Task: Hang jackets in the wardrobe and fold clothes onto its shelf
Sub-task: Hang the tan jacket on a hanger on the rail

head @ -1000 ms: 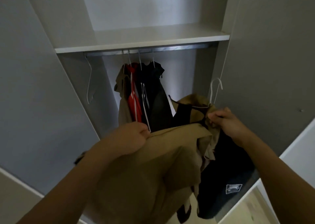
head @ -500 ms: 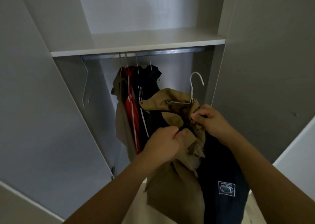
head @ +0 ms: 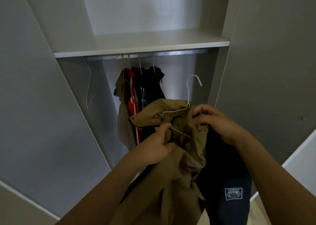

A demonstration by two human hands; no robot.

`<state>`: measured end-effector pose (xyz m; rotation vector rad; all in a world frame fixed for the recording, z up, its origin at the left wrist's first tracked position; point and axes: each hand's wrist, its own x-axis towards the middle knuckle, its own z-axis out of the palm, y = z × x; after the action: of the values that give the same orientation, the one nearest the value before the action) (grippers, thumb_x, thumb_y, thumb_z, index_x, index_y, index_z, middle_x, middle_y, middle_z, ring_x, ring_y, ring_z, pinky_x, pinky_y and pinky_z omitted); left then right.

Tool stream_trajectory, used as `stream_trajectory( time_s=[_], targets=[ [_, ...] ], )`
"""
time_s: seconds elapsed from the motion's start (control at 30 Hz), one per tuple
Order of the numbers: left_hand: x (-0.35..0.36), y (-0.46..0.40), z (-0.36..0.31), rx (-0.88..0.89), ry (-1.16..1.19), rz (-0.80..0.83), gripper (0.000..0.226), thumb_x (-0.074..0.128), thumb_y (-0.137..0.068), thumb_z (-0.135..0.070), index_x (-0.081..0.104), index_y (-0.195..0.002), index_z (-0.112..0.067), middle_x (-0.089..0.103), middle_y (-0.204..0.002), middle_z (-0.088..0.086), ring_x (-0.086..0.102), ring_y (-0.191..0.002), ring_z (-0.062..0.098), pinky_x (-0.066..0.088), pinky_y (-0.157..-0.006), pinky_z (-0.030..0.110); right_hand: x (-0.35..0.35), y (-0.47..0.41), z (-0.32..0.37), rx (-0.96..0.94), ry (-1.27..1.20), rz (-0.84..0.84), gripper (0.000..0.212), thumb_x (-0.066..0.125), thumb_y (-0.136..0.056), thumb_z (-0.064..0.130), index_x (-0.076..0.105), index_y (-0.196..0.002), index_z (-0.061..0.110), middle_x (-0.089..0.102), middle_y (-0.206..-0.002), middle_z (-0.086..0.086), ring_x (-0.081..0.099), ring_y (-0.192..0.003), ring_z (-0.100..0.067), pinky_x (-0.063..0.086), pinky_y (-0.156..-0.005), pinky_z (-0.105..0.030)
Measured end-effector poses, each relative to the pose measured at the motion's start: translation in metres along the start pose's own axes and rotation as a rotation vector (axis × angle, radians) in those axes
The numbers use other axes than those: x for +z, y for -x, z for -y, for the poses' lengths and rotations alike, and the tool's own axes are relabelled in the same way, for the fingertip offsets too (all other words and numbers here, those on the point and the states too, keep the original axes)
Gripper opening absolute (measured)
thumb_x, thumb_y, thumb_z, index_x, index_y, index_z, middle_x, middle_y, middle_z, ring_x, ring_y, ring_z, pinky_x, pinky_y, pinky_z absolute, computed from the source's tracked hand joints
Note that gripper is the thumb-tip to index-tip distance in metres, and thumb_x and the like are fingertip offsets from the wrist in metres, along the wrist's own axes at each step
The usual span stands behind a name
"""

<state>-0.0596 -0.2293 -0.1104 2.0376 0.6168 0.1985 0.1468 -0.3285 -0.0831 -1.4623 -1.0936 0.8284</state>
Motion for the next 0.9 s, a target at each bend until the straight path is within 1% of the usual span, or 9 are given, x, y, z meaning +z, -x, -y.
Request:
stream_trajectory(
  time_s=[0.07, 0.17, 0.27, 0.37, 0.43, 0.57, 0.73, 0.8, 0.9],
  targets=[
    [-0.009, 0.007, 0.013, 0.006, -0.068, 0.140, 0.042, 0.057, -0.094, -0.017, 0.049, -0.132, -0.034, 0.056, -0.114, -0.025, 0.058, -0.101, -0.009, 0.050, -0.084, 0.012, -0.015, 0.002, -0.005, 0.050, -0.054, -0.104, 0.038, 0.057, -0.082, -0.010, 0.064, -0.080, 0.027, 0.064, -0.078, 0.000, 0.062, -0.067, -0.010, 0.050, -0.061, -0.022],
    [-0.023, 0.016, 0.035, -0.128, -0.251, 0.119, 0.016, 0.055, -0.092, -0.015, 0.065, -0.104, -0.019, 0.063, -0.100, -0.006, 0.062, -0.089, 0.004, 0.054, -0.077, 0.019, -0.030, 0.004, -0.012, 0.080, -0.123, -0.246, 0.040, 0.057, -0.080, -0.014, 0.063, -0.092, 0.024, 0.061, -0.068, 0.002, 0.062, -0.055, -0.008, 0.050, -0.052, -0.019],
    [-0.034, 0.019, 0.066, -0.265, -0.330, -0.008, 0.008, 0.049, -0.095, -0.020, 0.056, -0.096, -0.021, 0.058, -0.082, -0.005, 0.059, -0.058, -0.001, 0.043, -0.044, 0.010, -0.032, 0.005, -0.015, 0.111, -0.314, -0.329, 0.028, 0.069, -0.080, 0.006, 0.062, -0.099, 0.026, 0.069, -0.081, -0.005, 0.068, -0.063, -0.013, 0.053, -0.053, -0.023],
    [-0.039, 0.015, 0.095, -0.510, -0.180, -0.184, 0.015, 0.041, -0.097, -0.020, 0.055, -0.097, -0.015, 0.063, -0.080, 0.010, 0.062, -0.050, 0.018, 0.046, -0.037, 0.022, -0.018, 0.002, -0.021, 0.089, -0.318, -0.217, 0.042, 0.077, -0.072, 0.027, 0.061, -0.110, 0.037, 0.062, -0.112, -0.008, 0.067, -0.094, -0.021, 0.055, -0.074, -0.032],
    [-0.039, 0.011, 0.107, -0.658, 0.012, -0.279, 0.025, 0.039, -0.096, -0.017, 0.059, -0.102, -0.002, 0.064, -0.080, 0.022, 0.064, -0.053, 0.031, 0.052, -0.042, 0.032, -0.011, 0.001, -0.024, 0.069, -0.106, -0.087, 0.059, 0.074, -0.073, 0.022, 0.055, -0.119, 0.053, 0.045, -0.126, -0.006, 0.054, -0.111, -0.023, 0.048, -0.091, -0.031],
    [-0.034, 0.006, 0.111, -0.560, 0.179, -0.423, 0.022, 0.042, -0.095, -0.013, 0.062, -0.101, -0.005, 0.066, -0.093, 0.028, 0.067, -0.080, 0.045, 0.057, -0.067, 0.049, 0.001, -0.001, -0.030, 0.123, 0.555, 0.275, 0.065, 0.063, -0.075, 0.018, 0.046, -0.121, 0.060, 0.024, -0.107, 0.008, 0.032, -0.099, -0.003, 0.036, -0.082, -0.007],
    [-0.040, 0.003, 0.101, -0.232, -0.026, -0.526, 0.021, 0.044, -0.098, -0.018, 0.063, -0.096, -0.025, 0.065, -0.087, -0.001, 0.062, -0.081, 0.013, 0.046, -0.063, 0.022, 0.008, 0.001, -0.050, -0.038, 1.138, 0.005, 0.008, 0.059, -0.089, 0.027, 0.058, -0.096, 0.024, 0.025, -0.105, 0.000, 0.040, -0.070, -0.015, 0.045, -0.076, -0.030],
    [-0.041, 0.003, 0.095, -0.144, -0.118, -0.548, 0.023, 0.041, -0.099, -0.016, 0.059, -0.093, -0.030, 0.061, -0.084, -0.008, 0.057, -0.076, 0.008, 0.041, -0.061, 0.021, 0.006, 0.000, -0.051, -0.041, 1.190, -0.077, 0.012, 0.056, -0.090, 0.032, 0.056, -0.091, 0.020, 0.030, -0.108, -0.004, 0.038, -0.062, -0.014, 0.040, -0.065, -0.030],
    [-0.042, 0.000, 0.088, -0.181, 0.099, -0.650, 0.025, 0.038, -0.099, -0.014, 0.058, -0.089, -0.025, 0.061, -0.090, 0.004, 0.058, -0.085, 0.020, 0.049, -0.076, 0.032, 0.005, 0.002, -0.051, -0.120, 1.241, 0.039, 0.018, 0.053, -0.089, 0.039, 0.059, -0.100, 0.026, 0.027, -0.106, 0.000, 0.041, -0.070, -0.014, 0.034, -0.063, -0.027]
  ],
)
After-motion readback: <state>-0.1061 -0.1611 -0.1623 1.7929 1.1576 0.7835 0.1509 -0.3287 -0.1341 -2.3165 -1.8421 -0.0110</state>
